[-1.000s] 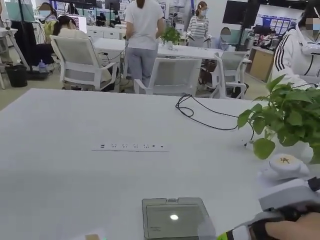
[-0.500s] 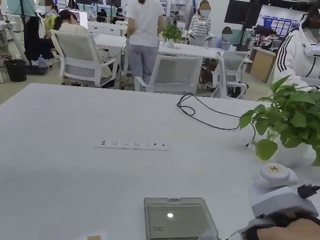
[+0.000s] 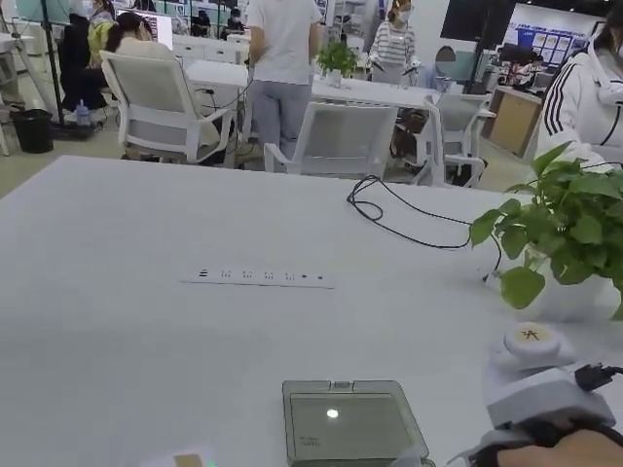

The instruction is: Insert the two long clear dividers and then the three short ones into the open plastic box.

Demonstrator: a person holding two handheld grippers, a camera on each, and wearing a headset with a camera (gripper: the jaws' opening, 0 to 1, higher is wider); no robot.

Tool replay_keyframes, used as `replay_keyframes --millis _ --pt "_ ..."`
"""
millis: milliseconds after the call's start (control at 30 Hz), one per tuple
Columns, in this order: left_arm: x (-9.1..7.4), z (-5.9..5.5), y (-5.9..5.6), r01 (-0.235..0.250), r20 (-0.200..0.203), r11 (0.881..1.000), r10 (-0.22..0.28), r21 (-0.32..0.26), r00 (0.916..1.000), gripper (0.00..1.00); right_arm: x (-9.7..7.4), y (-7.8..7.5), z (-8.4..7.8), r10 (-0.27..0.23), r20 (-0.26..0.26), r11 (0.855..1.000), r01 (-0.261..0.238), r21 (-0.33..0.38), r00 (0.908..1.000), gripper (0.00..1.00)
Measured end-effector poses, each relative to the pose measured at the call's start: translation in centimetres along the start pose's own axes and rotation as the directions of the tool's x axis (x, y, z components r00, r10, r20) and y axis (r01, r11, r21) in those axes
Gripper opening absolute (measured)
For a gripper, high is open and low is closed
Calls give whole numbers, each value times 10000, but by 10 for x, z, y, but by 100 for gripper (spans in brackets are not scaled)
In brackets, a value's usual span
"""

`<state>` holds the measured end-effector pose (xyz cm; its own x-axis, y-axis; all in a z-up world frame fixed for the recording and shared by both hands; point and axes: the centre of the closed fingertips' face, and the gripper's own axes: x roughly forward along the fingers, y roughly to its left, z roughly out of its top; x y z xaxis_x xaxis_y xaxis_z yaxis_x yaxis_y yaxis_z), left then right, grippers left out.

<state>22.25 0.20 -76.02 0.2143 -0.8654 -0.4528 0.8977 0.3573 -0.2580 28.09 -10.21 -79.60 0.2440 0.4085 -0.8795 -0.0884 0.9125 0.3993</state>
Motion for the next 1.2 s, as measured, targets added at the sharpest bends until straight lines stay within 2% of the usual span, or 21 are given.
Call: replay_keyframes --millis 333,667,833,1000,1200 --pt "1 0 -1 14 -15 10000 -14 -83 10000 95 3 -1 1 -147 3 9994 147 -320 9999 7" --pt "1 -1 0 -11 -43 9999 11 -156 10000 94 4 5 2 -529 -16 9920 524 -1151 9986 7" --pt "1 -1 0 -17 -34 9999 17 -146 10000 94 7 7 2 -440 18 9913 439 -1242 9990 7" --pt "1 -1 1 -26 -64 9999 25 -128 10000 95 13 10 1 -97 97 9931 107 -1169 9999 9" --pt "0 -2 1 -63 -89 9999 61 -152 9999 95 19 10 0 86 194 9932 -63 -1165 9998 10"
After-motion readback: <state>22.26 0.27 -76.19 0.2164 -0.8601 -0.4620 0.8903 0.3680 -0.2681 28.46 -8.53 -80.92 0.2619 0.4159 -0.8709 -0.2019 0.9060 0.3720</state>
